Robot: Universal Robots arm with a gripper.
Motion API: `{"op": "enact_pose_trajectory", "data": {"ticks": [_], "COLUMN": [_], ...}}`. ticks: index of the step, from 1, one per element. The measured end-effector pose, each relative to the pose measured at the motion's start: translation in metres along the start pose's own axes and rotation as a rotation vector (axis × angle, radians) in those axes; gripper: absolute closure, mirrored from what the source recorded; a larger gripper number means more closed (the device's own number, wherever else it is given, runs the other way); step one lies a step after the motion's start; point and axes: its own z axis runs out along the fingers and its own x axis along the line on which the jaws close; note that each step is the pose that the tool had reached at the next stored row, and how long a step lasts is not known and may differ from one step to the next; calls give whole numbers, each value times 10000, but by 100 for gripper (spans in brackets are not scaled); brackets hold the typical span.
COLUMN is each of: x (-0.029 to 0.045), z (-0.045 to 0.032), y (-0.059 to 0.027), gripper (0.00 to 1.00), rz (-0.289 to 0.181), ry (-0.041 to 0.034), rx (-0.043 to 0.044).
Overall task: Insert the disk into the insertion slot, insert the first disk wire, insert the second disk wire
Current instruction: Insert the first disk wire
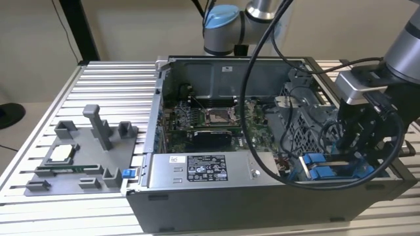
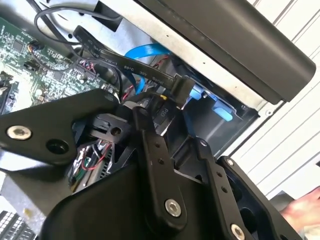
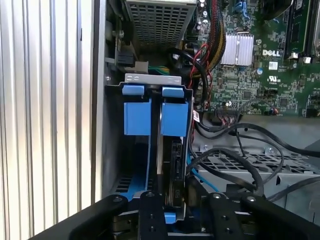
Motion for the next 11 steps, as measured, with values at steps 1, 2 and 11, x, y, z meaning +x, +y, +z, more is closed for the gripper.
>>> {"op": "enact_pose_trajectory", "data": {"ticks": [1,2,11], "x": [-1,-2,-10], "z": [-33,-66,-293], "y": [-1,-1,-7], "gripper": [0,0,0], "rz": [1,1,1], "ry": [-1,-3,-11], "rx": [-9,-17,-43]}}
